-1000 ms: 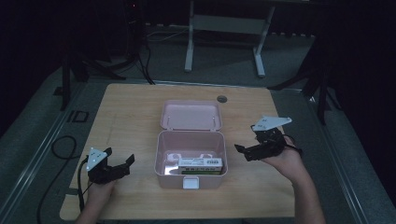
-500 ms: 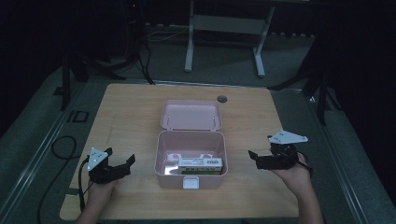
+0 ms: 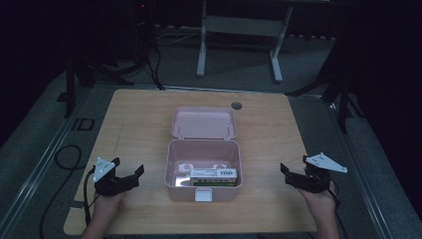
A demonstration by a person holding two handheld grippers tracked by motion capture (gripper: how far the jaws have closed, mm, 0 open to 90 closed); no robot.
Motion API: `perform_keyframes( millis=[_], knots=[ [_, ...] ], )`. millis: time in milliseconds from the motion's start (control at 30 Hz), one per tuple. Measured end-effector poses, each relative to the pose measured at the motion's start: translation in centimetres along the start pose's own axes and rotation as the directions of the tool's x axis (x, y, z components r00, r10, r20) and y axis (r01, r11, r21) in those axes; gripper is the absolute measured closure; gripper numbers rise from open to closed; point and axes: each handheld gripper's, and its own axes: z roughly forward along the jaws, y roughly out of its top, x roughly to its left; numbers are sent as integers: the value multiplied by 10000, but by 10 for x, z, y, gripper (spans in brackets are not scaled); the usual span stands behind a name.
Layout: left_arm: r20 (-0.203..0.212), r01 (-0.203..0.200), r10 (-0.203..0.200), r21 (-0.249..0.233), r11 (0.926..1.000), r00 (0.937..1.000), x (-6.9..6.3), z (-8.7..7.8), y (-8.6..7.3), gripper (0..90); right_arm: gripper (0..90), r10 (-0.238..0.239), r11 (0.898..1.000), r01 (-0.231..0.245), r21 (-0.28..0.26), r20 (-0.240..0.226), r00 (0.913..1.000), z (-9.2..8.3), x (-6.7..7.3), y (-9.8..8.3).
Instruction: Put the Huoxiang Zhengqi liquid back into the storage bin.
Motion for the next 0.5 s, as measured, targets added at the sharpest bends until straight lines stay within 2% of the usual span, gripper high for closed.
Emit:
perform_keyframes(
  millis=[33,133,233,400,500],
  knots=[
    [-2,6,-6,-4,10000,10000,0,0,0,31,118,261,9997,-261,2,9,9997,1,-3,-5],
    [-28,6,-6,-2,10000,10000,0,0,0,31,120,451,9987,-454,237,129,9989,6,-7,-15],
    [-56,17,-17,12,10000,10000,0,0,0,31,120,417,9977,-443,519,494,9979,12,-9,-27],
    [-65,0,0,51,10000,10000,0,1,0,31,121,802,9957,-832,415,708,9943,16,-11,-40],
    [-52,27,-26,35,10000,10000,0,1,0,31,120,849,9946,-894,528,824,9930,19,-11,-46]
  ],
)
